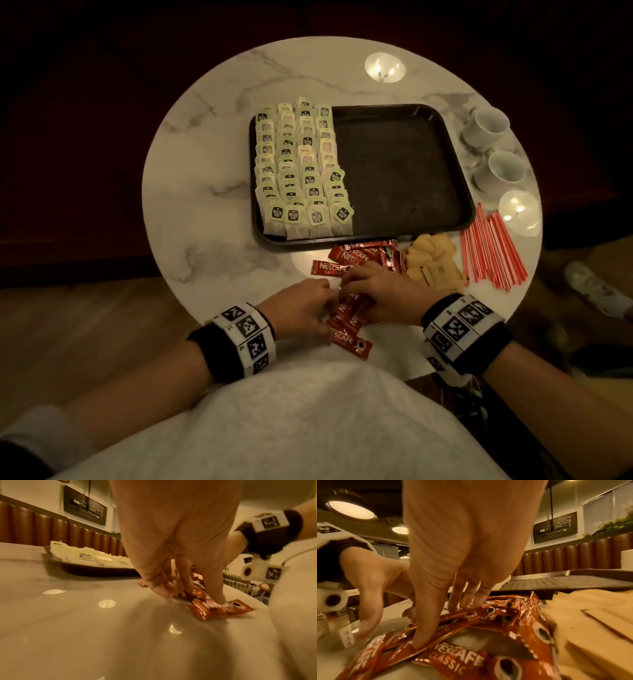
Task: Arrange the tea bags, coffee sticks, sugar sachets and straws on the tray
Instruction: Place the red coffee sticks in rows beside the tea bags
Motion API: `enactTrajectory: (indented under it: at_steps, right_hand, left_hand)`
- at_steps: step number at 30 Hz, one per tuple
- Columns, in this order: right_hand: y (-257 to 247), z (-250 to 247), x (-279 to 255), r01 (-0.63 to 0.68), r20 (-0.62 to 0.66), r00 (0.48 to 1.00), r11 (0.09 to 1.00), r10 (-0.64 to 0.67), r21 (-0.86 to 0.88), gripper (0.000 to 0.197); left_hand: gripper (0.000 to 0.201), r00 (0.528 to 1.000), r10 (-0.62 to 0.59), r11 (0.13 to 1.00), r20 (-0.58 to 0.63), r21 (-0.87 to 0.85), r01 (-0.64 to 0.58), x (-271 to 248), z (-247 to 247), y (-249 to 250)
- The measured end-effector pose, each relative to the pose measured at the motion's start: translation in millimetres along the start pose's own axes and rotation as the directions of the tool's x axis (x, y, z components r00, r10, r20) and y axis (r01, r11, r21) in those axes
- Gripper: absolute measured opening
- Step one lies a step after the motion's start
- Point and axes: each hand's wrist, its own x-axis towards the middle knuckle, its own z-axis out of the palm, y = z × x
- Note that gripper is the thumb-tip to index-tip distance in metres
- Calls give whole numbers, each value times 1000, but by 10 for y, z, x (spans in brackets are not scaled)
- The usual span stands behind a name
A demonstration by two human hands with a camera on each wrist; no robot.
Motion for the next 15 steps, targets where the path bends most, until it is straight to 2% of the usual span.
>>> enactTrajectory:
  at_steps: [4,8,12,15]
  right_hand:
    - [0,5,-17,6,18,1000,1000,-6,-22,53]
    - [8,-10,14,39,-19,999,996,-40,-83,44]
    - [8,-25,67,33,9,999,988,-32,-148,47]
    - [28,-31,88,22,23,1000,993,-20,-114,49]
  left_hand:
    - [42,997,-73,997,4,31,73,10,108,10]
    - [23,998,-63,997,-5,44,63,21,108,32]
    - [21,996,-94,995,-3,25,94,37,87,8]
    - [24,997,-79,997,7,-23,79,46,64,-33]
